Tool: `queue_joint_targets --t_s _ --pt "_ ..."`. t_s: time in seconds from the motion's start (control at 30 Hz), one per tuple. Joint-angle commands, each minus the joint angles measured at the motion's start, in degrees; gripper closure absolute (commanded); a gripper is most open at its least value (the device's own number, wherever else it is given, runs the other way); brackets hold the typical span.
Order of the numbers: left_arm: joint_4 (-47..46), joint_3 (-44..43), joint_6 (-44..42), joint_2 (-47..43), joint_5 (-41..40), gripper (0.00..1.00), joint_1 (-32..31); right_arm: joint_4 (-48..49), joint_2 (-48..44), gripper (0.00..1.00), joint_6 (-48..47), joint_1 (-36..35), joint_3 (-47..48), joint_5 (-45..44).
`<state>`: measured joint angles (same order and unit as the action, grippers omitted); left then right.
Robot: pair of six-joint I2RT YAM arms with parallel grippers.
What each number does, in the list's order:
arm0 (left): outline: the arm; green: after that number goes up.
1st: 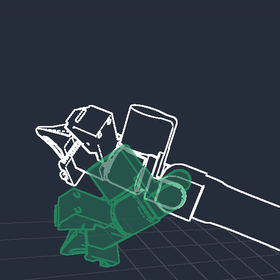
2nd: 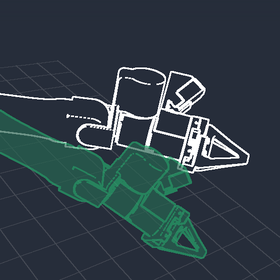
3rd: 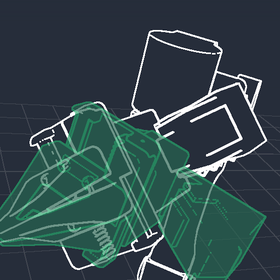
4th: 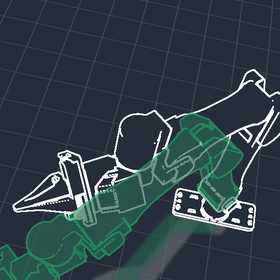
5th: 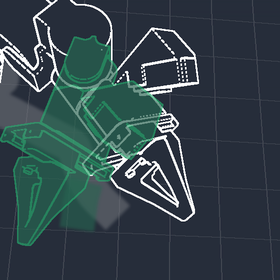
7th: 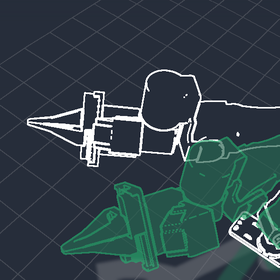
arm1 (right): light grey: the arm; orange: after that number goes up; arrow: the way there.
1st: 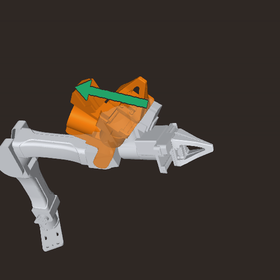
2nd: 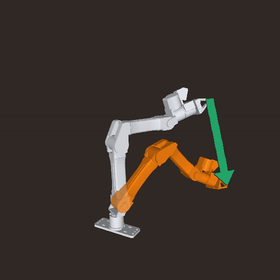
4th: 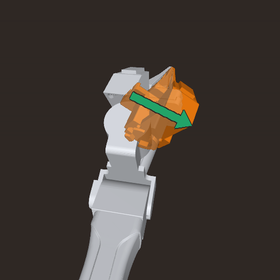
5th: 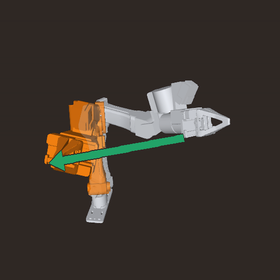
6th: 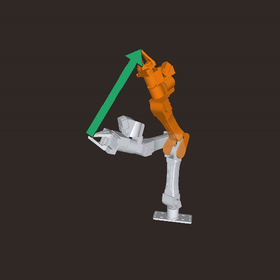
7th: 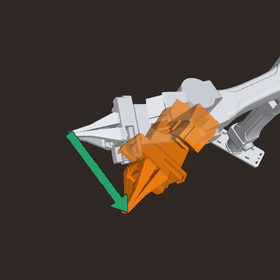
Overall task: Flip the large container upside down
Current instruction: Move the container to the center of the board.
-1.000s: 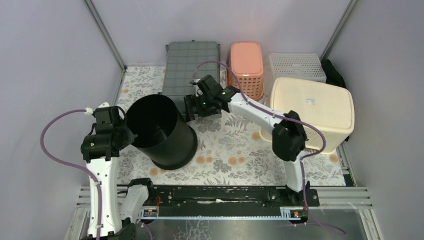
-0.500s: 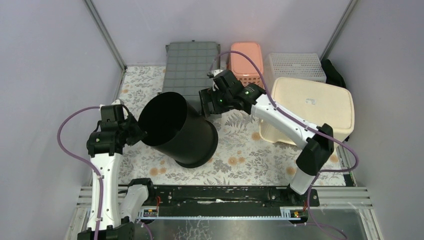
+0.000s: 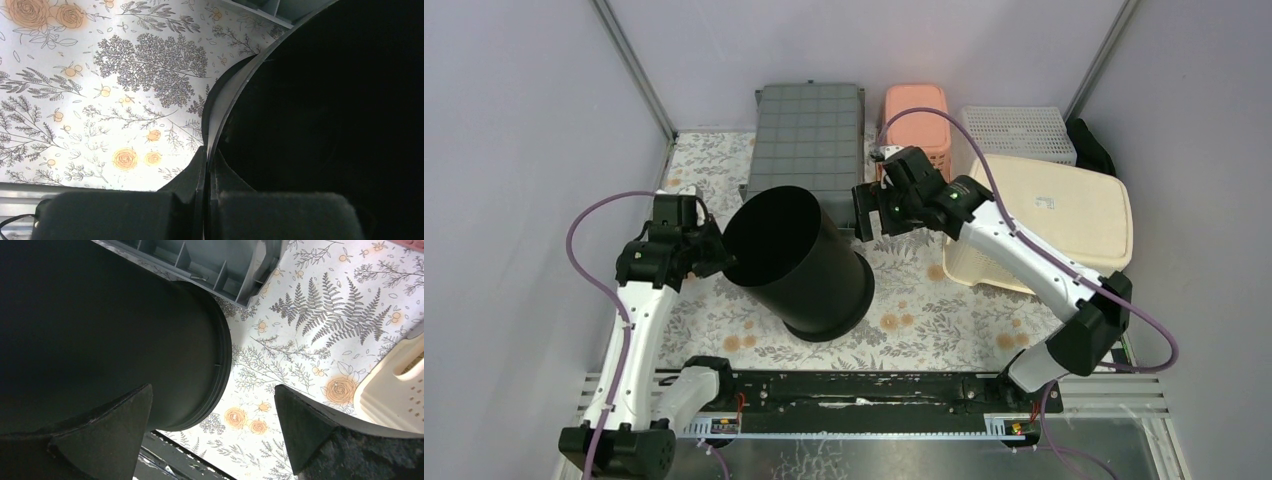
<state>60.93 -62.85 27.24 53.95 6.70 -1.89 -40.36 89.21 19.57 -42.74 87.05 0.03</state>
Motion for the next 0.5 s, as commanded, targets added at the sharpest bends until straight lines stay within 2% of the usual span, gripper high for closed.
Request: queue_joint_targets --t_s 0.0,0.13,0.27,0.47 --pt "-1.59 -1.49 -1.22 0.88 -2.18 1.00 -3.06 -1.82 -4.20 0.00 0.22 0.70 2.82 -1.00" --pt "-0.90 -1.81 0.33 1.39 -5.20 1.00 -8.04 -2.91 -5.36 0.00 0.19 0.84 4.13 -1.08" --pt "-1.67 -1.66 4.37 3.67 -8.70 1.00 -16.80 -4.29 -6.20 0.00 0.41 0.82 5.70 -0.94" --pt "-3.88 -2.36 10.19 6.41 -11.80 0.99 -28.64 -7.22 -7.70 0.07 1.10 0.87 9.06 0.30"
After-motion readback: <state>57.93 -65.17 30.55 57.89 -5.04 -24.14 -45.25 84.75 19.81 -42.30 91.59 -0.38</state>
